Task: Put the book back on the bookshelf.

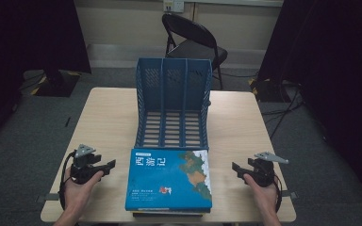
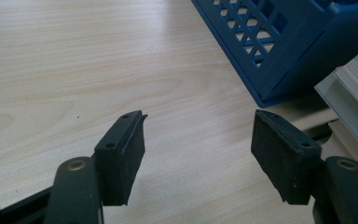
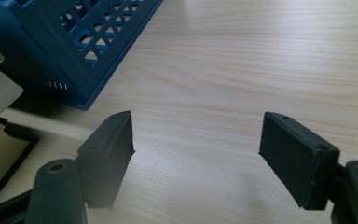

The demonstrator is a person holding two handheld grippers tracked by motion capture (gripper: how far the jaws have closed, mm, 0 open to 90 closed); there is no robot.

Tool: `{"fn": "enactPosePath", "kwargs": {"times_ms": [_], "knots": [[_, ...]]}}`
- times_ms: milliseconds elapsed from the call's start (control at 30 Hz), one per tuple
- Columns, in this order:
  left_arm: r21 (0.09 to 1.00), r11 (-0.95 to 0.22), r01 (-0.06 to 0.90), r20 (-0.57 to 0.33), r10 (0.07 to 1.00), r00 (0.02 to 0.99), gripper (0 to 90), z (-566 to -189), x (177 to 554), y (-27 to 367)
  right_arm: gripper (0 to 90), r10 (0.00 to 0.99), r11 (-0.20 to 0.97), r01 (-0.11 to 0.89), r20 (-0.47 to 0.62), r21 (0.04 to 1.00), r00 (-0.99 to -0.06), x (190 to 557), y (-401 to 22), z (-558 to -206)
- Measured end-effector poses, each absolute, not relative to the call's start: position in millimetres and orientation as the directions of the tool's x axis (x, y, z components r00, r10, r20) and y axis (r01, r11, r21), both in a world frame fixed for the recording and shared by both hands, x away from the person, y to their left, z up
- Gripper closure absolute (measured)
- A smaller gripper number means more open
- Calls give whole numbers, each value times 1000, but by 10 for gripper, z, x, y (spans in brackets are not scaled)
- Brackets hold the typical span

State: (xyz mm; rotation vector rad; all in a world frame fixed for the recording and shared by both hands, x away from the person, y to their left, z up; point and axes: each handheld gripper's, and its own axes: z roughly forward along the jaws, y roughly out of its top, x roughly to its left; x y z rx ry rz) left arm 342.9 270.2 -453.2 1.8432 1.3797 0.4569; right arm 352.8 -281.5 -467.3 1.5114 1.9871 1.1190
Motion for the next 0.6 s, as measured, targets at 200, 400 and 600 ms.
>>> {"fn": "enactPosePath", "kwargs": {"times_ms": [200, 400, 600], "knots": [[753, -106, 649, -151, 933, 327, 329, -4532, 3441, 2695, 259, 916, 88, 597, 171, 797, -363, 3538, -2816, -4672], [744, -101, 661, -130, 948, 291, 308, -4566, 3438, 2691, 304, 900, 86, 607, 200, 790, -388, 3554, -2805, -4682], [740, -90, 666, -171, 933, 317, 303, -4511, 3354, 2705, 326, 885, 115, 595, 190, 796, -426, 3507, -2691, -4616]]}}
